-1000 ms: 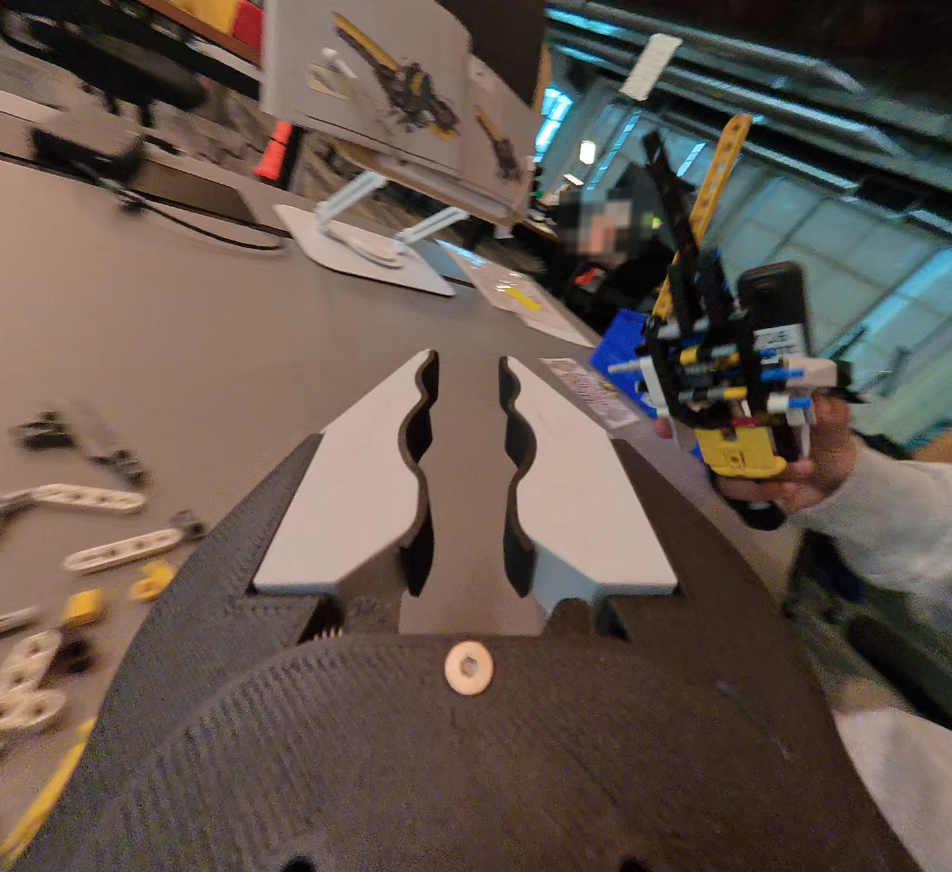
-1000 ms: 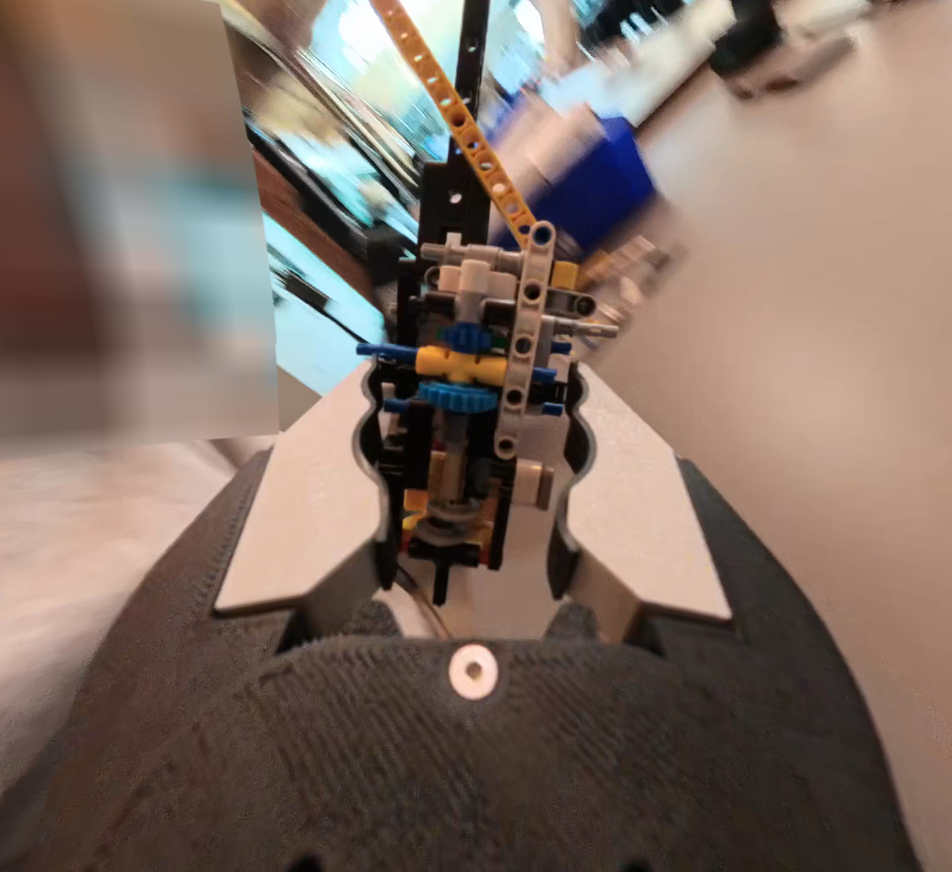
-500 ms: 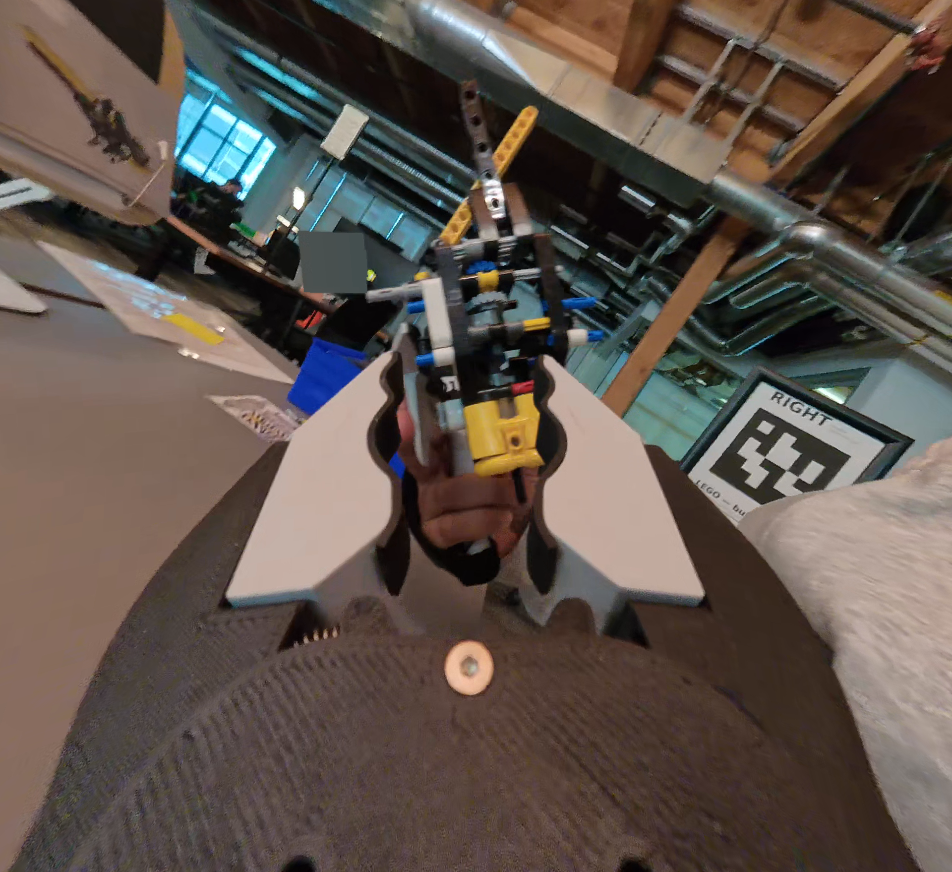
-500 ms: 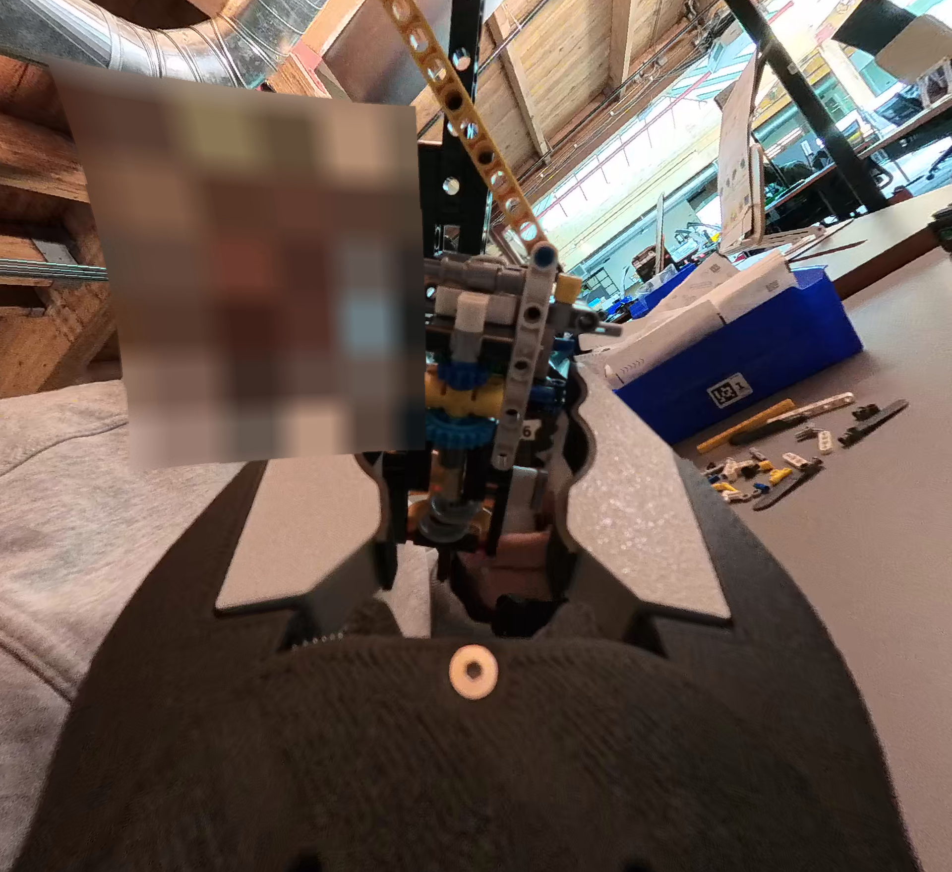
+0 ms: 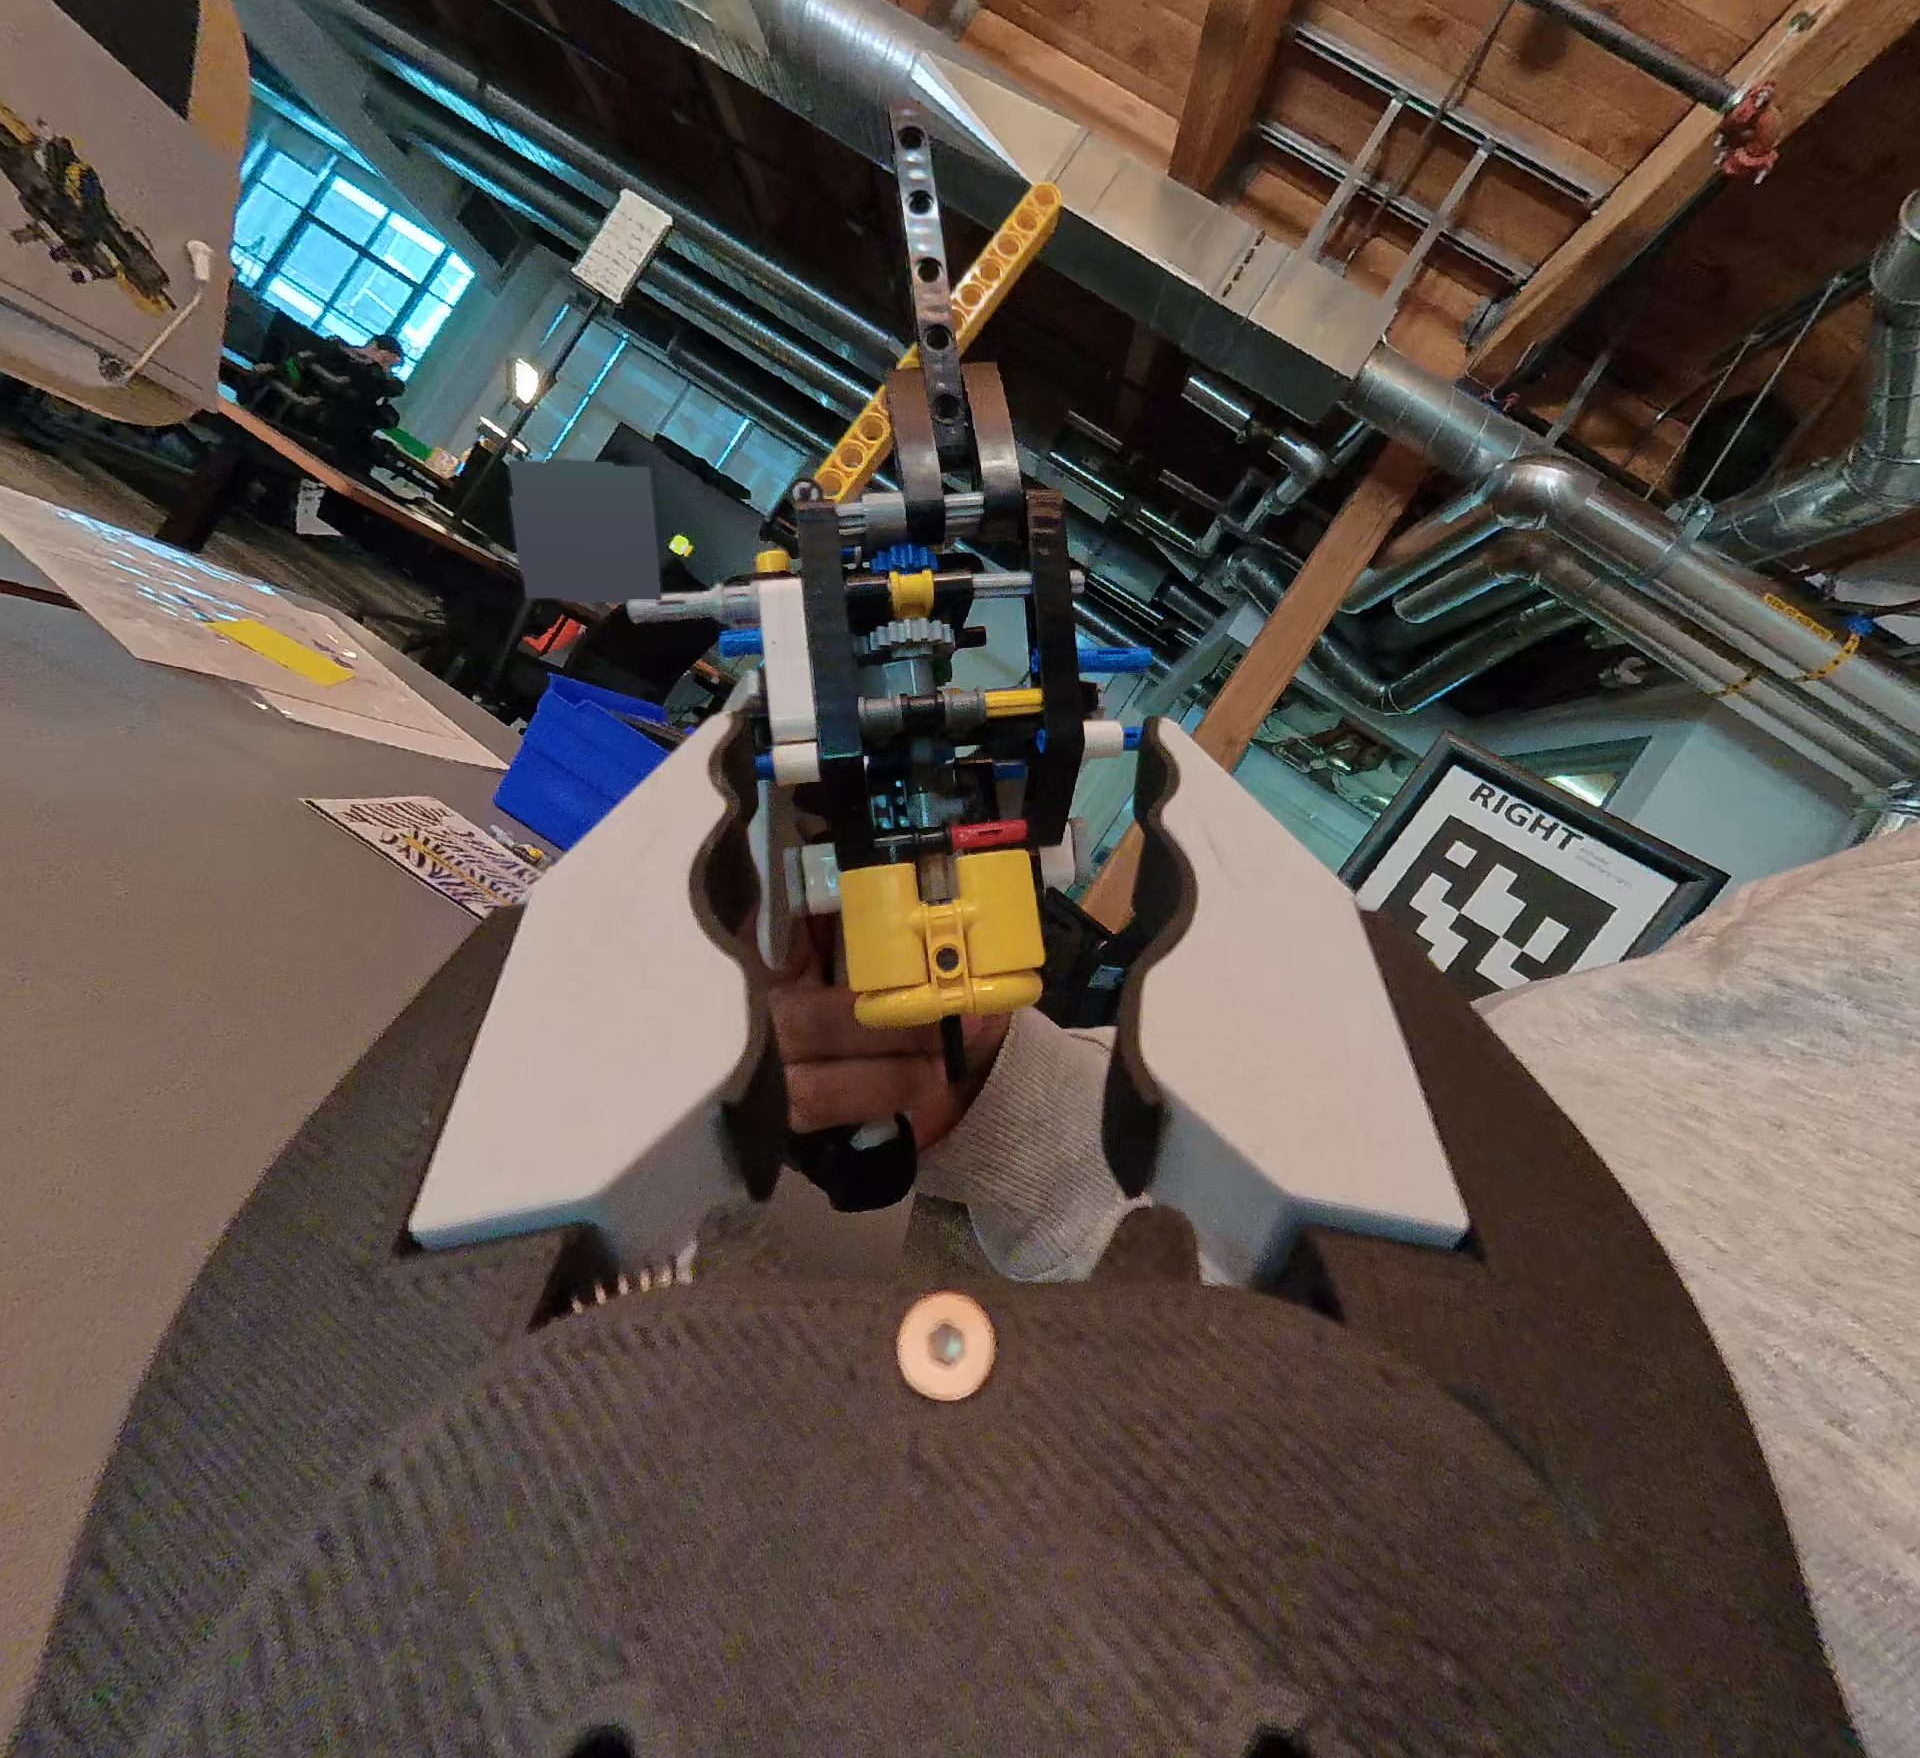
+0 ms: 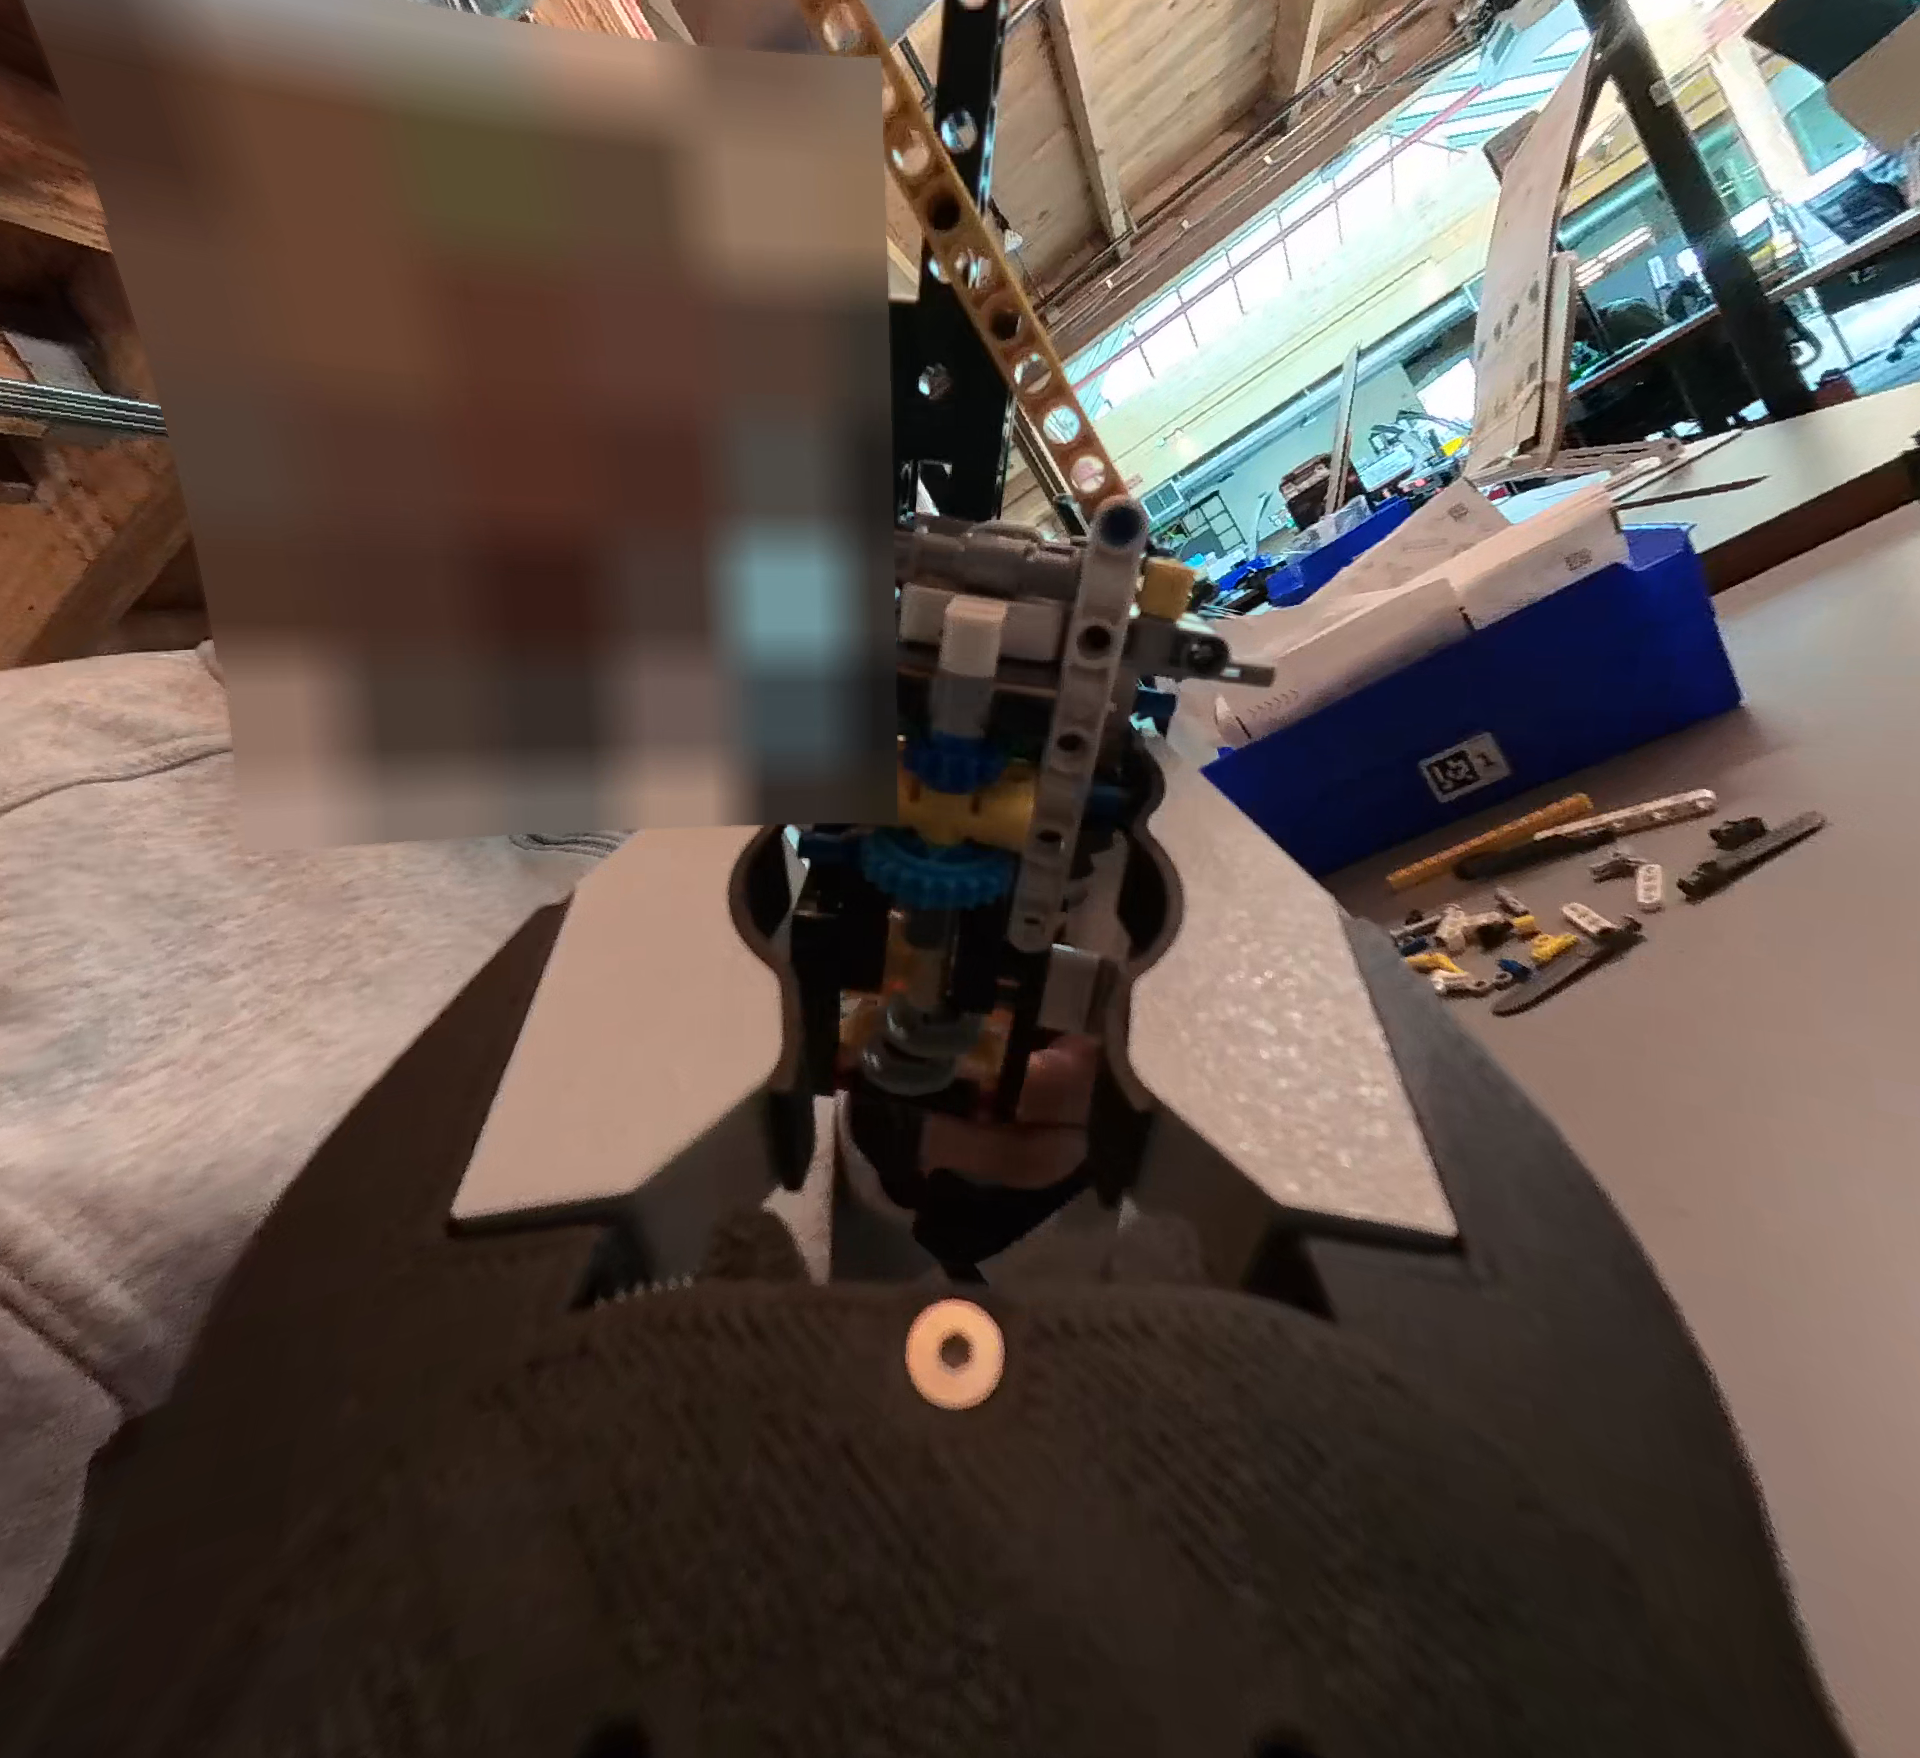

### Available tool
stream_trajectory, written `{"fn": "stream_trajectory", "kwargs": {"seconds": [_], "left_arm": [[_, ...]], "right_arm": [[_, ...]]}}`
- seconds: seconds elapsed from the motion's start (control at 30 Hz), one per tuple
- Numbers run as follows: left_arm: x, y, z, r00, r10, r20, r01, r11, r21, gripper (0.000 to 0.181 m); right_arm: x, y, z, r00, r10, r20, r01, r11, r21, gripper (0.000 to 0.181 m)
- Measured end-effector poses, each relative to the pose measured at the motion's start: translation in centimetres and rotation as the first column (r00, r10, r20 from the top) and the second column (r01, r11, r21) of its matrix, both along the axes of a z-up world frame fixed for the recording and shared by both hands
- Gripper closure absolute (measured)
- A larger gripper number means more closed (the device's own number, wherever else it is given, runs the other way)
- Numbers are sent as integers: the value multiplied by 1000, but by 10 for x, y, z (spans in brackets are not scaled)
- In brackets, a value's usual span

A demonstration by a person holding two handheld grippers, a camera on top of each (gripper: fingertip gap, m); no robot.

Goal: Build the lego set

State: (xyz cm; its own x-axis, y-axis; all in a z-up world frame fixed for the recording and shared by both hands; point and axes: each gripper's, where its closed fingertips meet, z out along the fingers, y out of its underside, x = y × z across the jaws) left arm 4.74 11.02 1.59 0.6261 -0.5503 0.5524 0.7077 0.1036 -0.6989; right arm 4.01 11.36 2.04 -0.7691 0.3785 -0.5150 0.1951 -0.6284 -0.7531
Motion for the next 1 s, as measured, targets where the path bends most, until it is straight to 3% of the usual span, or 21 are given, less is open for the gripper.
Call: {"fn": "stream_trajectory", "kwargs": {"seconds": [0.47,1.0], "left_arm": [[-5,-1,-2,1000,8,30,-8,1000,0,122],[1,-6,1,998,30,-63,-28,999,29,123]], "right_arm": [[-3,-6,-3,1000,-7,-12,7,999,47,119],[2,-11,1,1000,3,-30,0,997,74,119]]}}
